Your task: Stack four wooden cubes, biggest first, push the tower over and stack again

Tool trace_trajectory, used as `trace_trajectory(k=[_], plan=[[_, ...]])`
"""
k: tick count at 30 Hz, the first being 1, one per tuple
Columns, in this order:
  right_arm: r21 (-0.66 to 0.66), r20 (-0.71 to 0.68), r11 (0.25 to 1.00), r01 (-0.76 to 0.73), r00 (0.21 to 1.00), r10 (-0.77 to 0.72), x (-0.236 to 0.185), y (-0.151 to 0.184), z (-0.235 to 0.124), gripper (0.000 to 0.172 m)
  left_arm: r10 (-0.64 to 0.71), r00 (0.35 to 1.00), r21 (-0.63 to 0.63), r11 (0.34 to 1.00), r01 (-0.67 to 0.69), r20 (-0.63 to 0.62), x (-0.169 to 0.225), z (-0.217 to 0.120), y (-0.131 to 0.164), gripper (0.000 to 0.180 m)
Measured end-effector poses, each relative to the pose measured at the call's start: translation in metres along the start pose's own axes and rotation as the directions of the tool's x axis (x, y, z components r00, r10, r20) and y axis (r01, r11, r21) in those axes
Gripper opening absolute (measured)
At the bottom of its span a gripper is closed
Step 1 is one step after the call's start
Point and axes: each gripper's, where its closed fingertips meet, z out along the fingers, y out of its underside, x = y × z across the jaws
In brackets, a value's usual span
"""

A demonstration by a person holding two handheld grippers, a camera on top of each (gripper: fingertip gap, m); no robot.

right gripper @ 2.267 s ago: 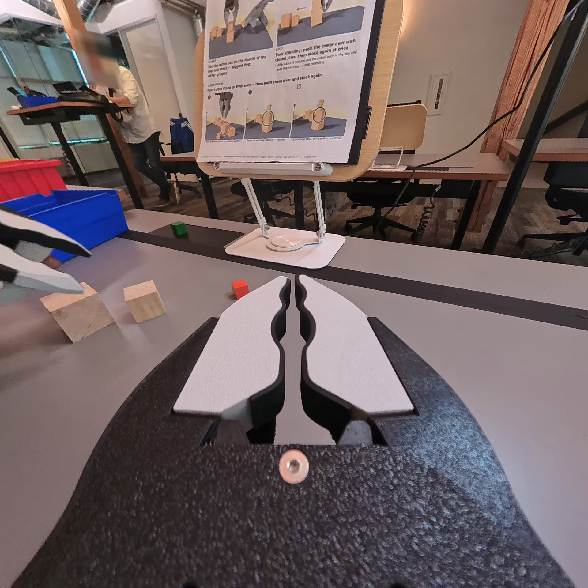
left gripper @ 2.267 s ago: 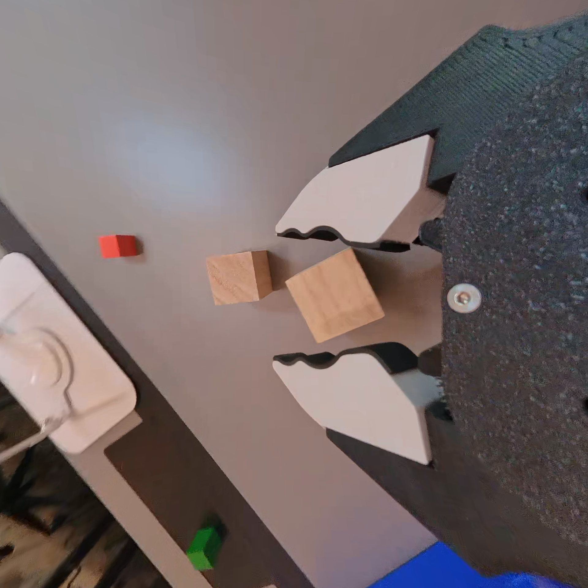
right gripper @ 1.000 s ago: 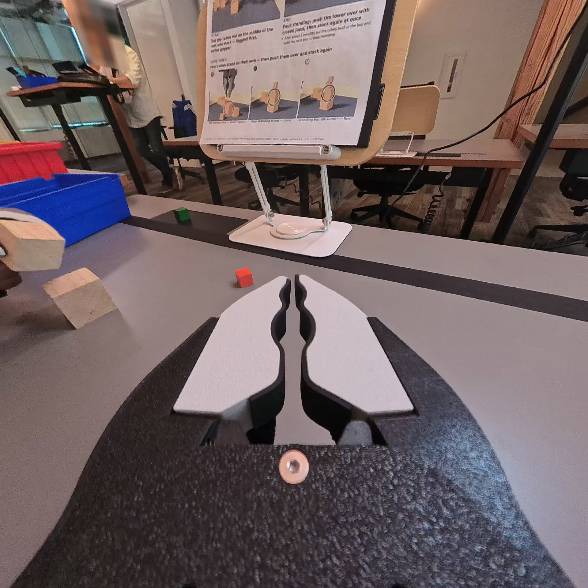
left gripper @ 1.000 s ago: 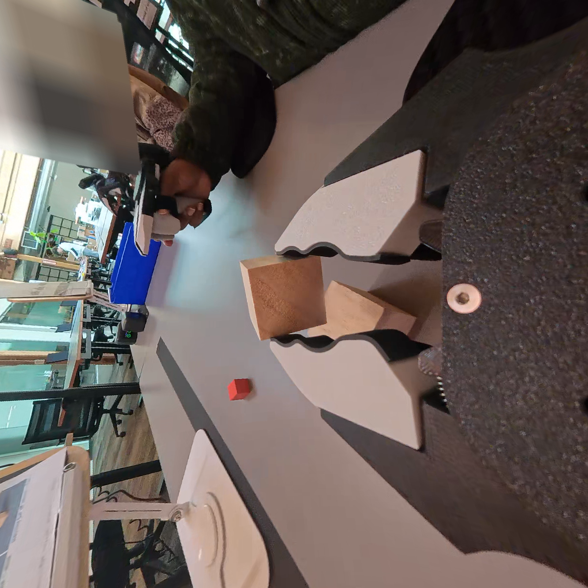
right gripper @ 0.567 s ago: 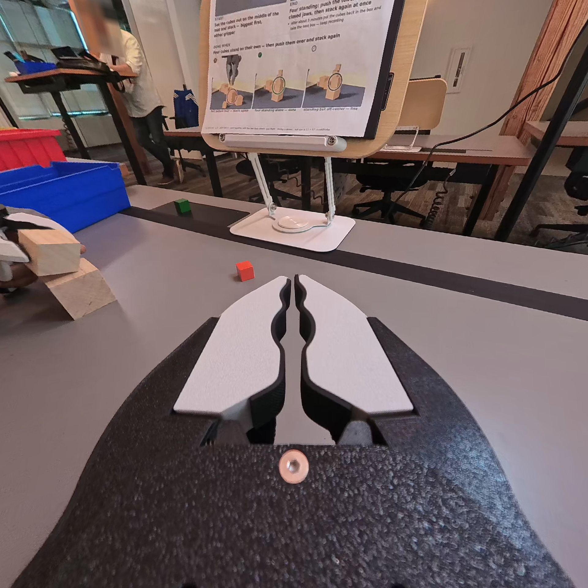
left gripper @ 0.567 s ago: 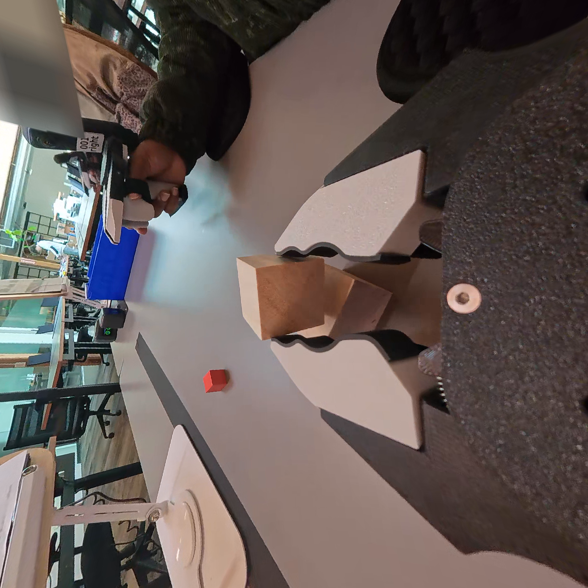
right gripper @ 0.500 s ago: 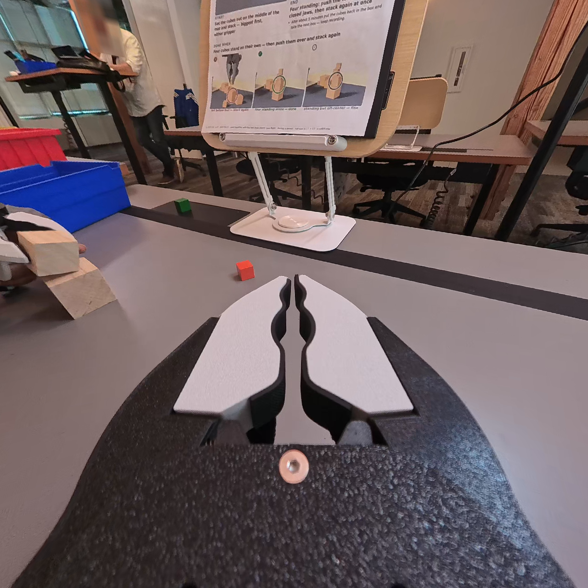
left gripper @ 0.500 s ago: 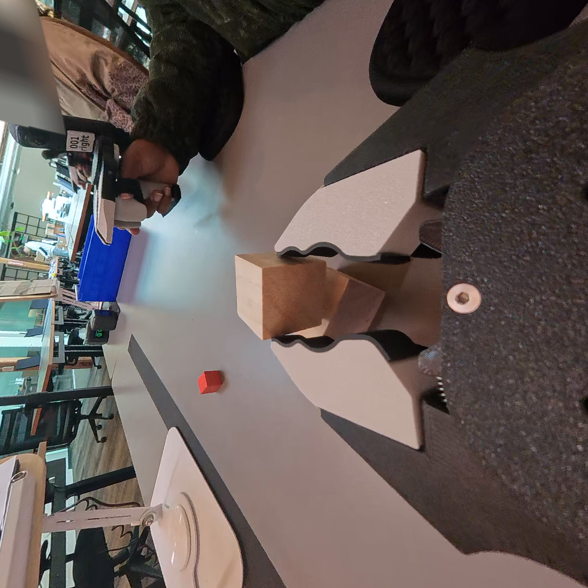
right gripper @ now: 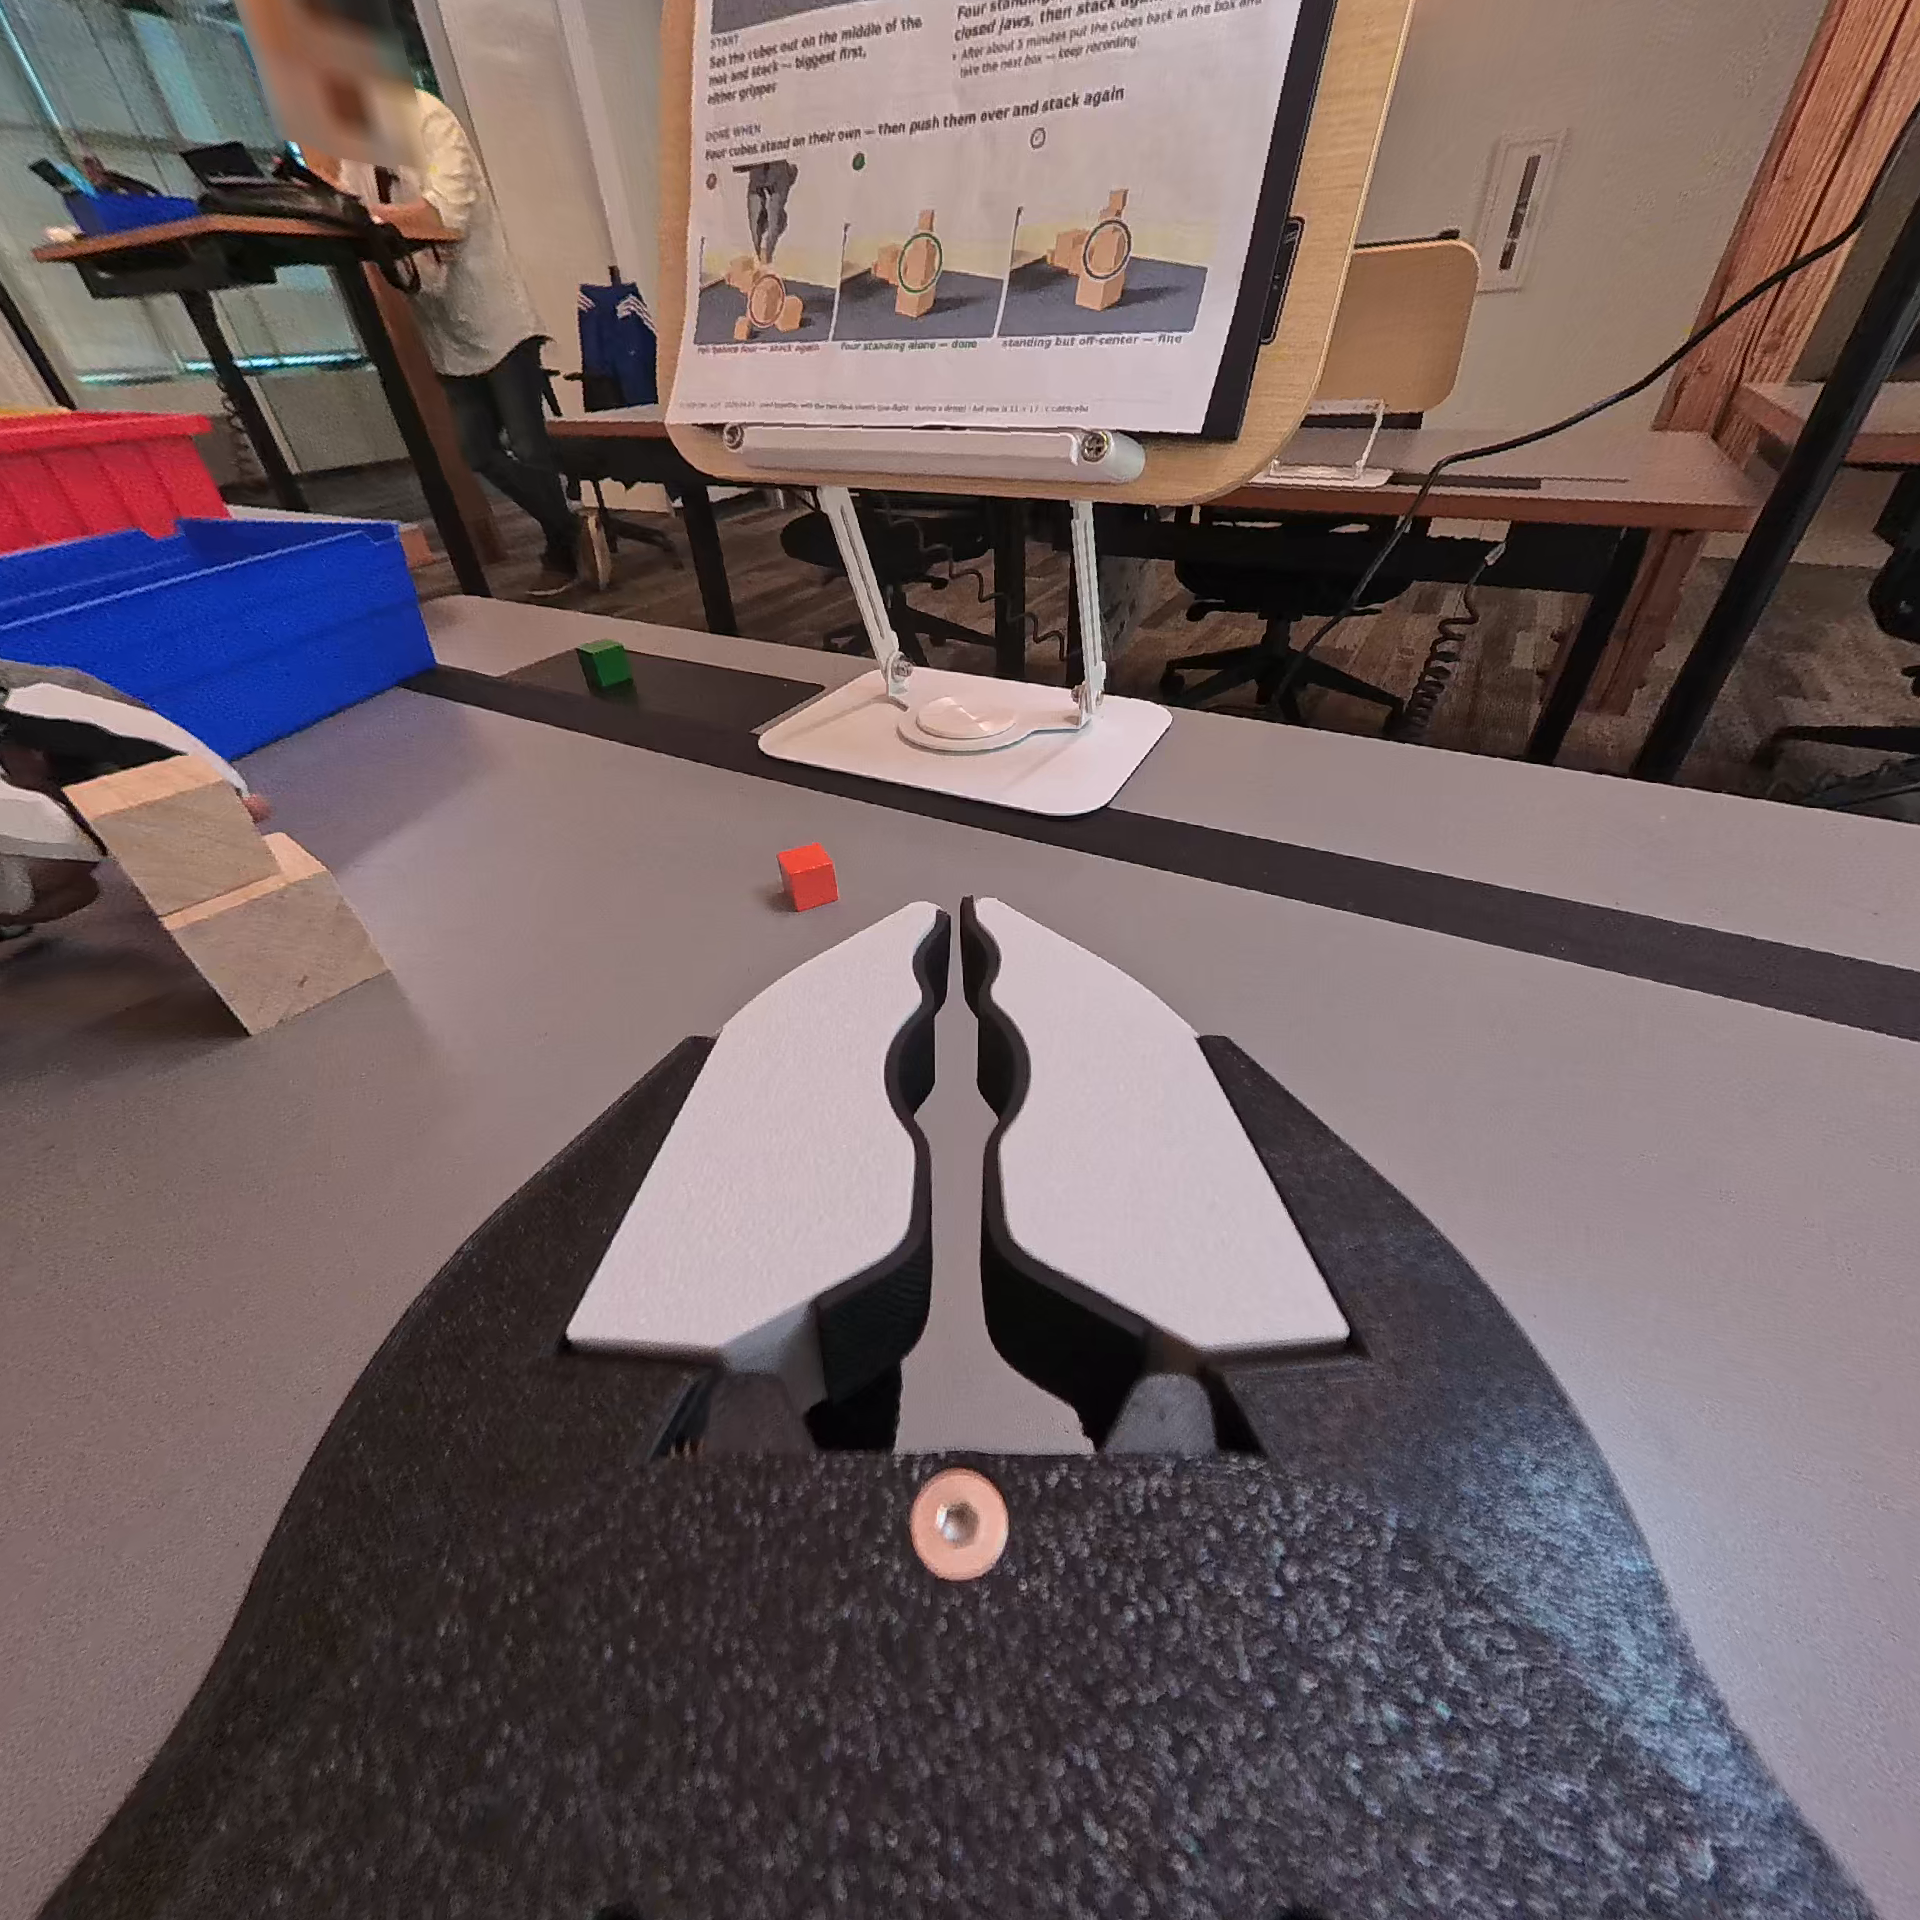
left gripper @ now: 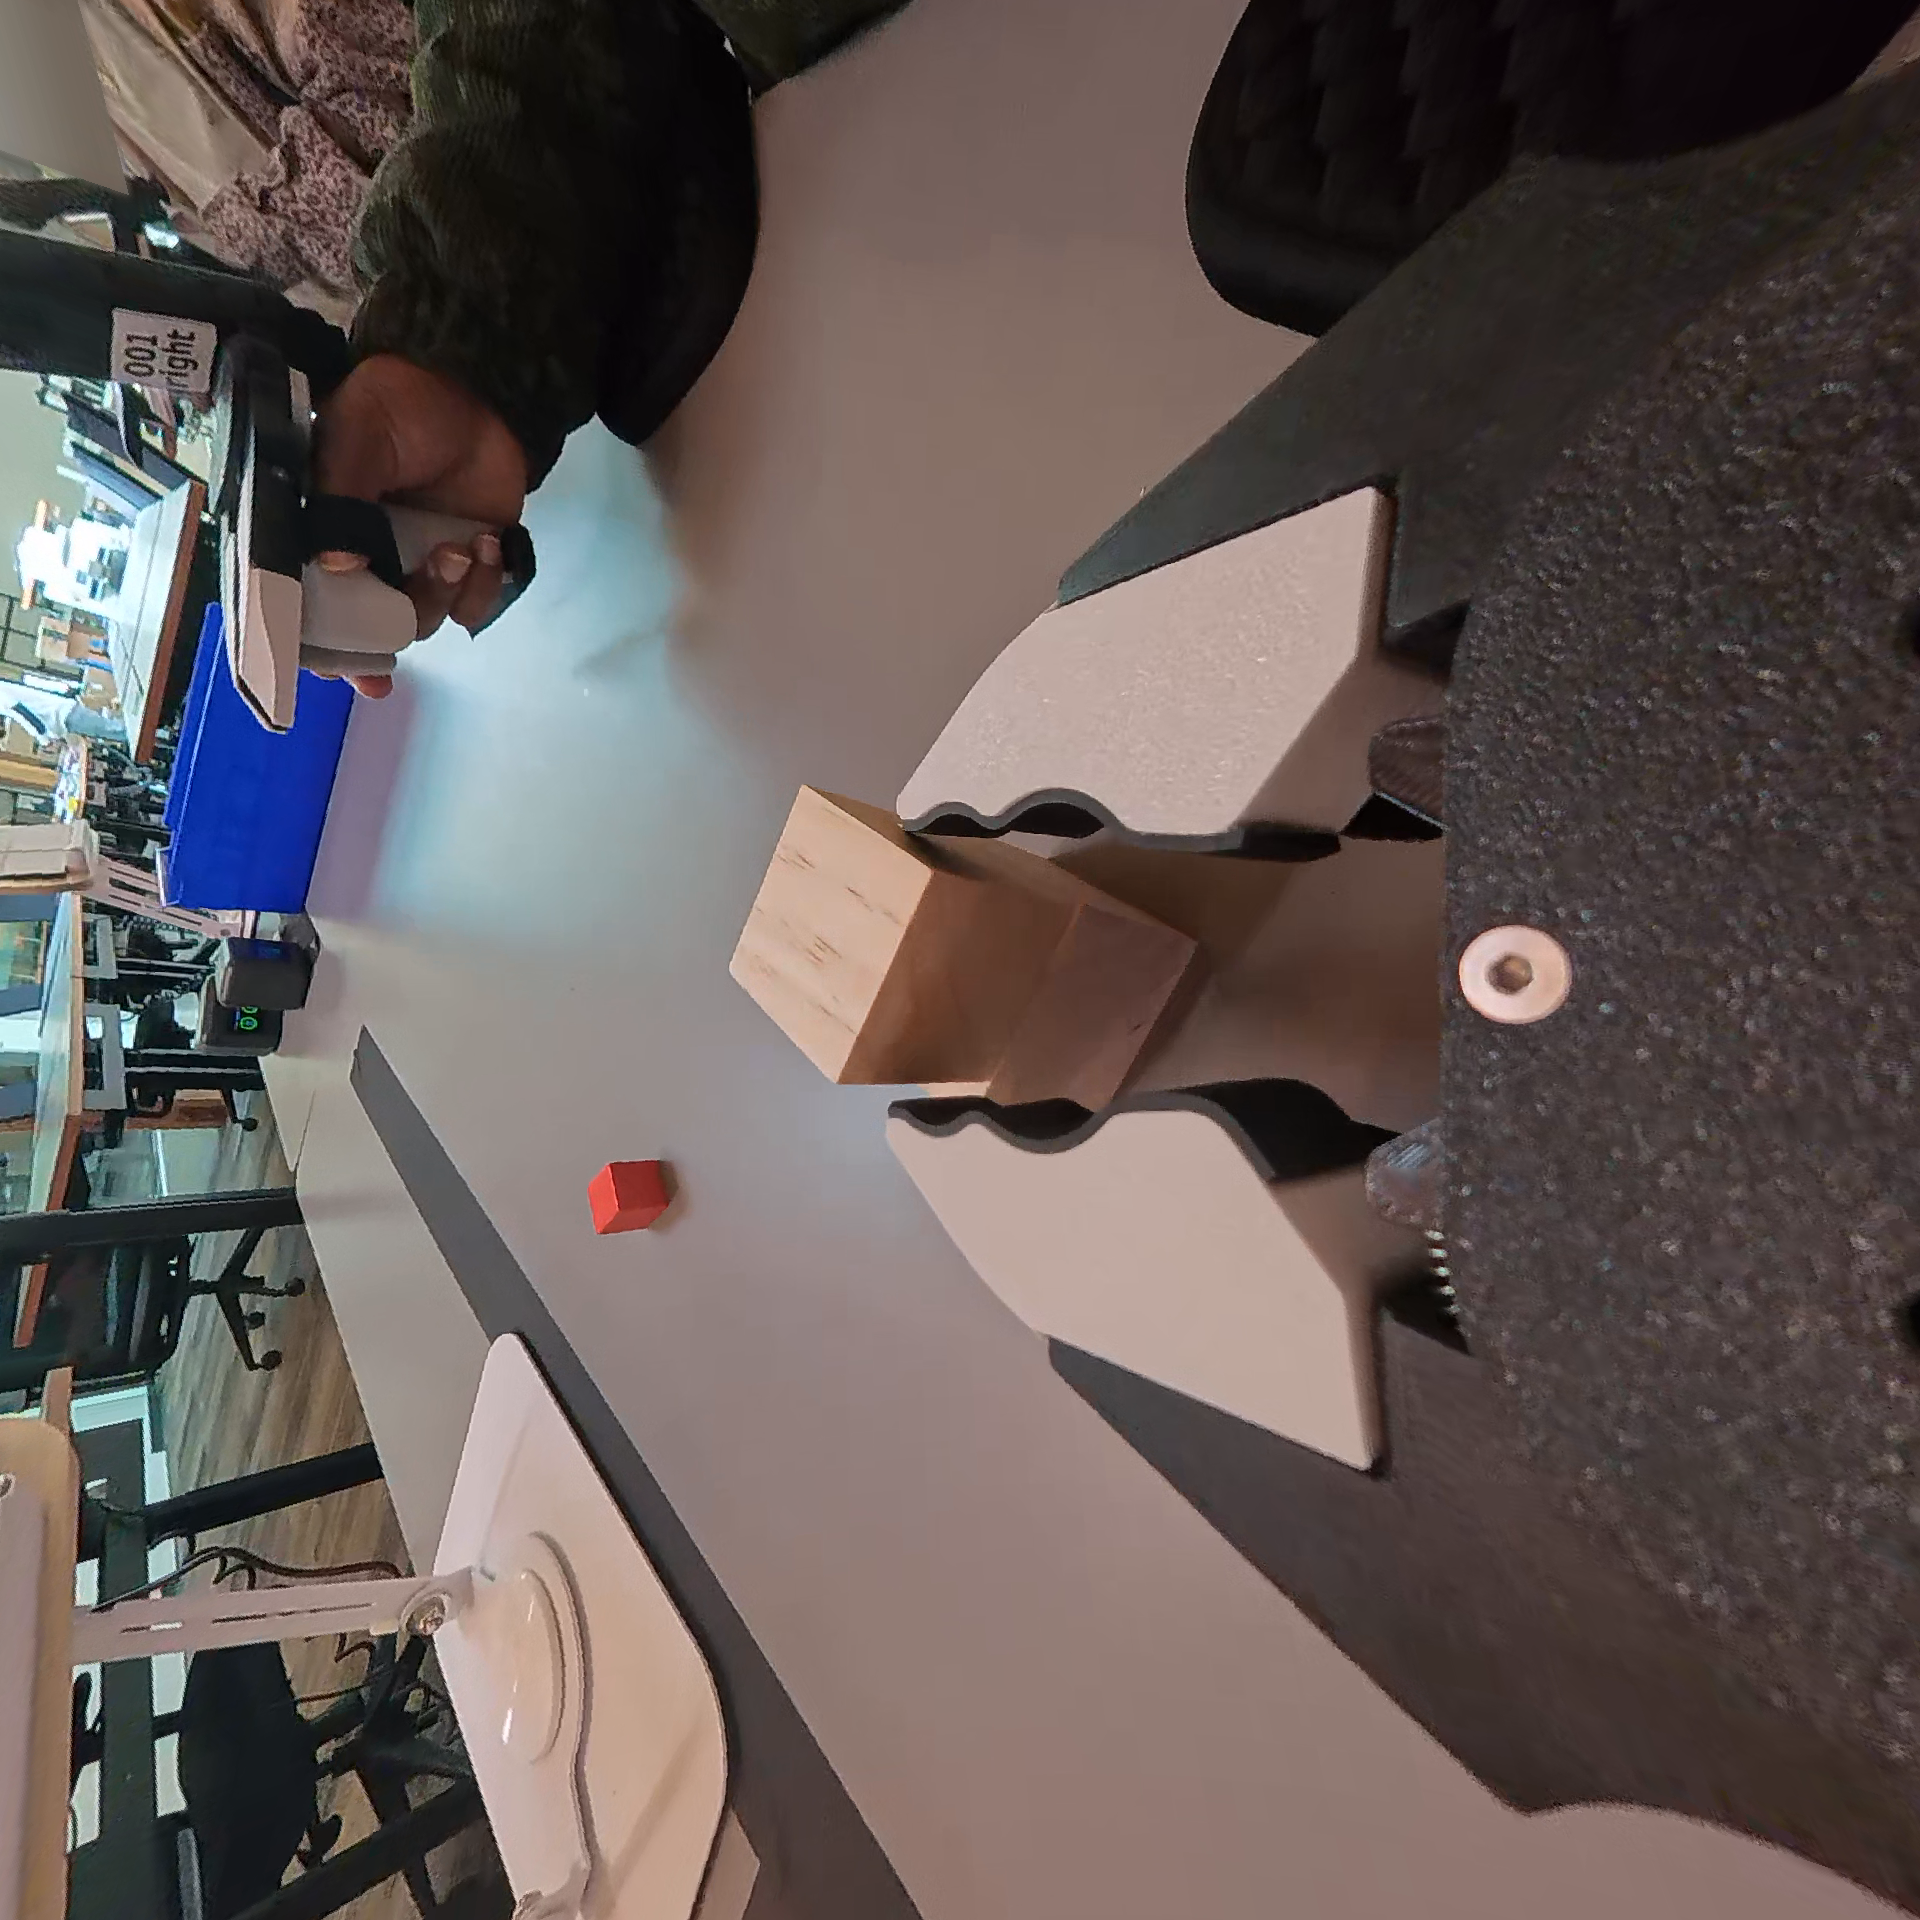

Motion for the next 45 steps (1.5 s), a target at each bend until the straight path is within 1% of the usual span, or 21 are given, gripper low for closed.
trace_trajectory(k=[5,31,36,39,43,45], plan=[[0.003,-0.005,1.000,0.002,1.000,-0.002,0.000,-0.001,-0.001,0.002,0.005,1.000,0.002,1.000,-0.005,0.010,-0.002,0.003,0.000,0.045],[-0.010,-0.009,1.000,0.003,1.000,-0.003,0.002,0.004,0.001,0.002,0.008,0.996,-0.003,1.000,-0.008,-0.084,-0.003,0.009,-0.002,0.044],[-0.010,-0.011,1.000,0.004,1.000,-0.004,0.003,0.004,0.001,0.002,0.000,0.996,-0.008,1.000,-0.001,-0.094,-0.002,0.008,-0.002,0.045],[-0.014,-0.011,1.000,0.003,1.000,-0.003,0.003,0.005,0.002,0.002,-0.010,0.995,-0.019,1.000,0.008,-0.104,-0.001,0.007,-0.002,0.051],[-0.015,-0.012,1.000,0.004,1.000,-0.004,0.003,0.006,0.002,0.003,0.005,0.995,0.013,1.000,-0.003,-0.096,0.000,0.002,-0.011,0.054],[-0.015,-0.015,1.000,0.003,1.000,-0.004,0.004,0.006,0.002,0.003,0.003,0.997,0.070,0.998,0.002,-0.073,-0.003,-0.008,-0.024,0.052]])
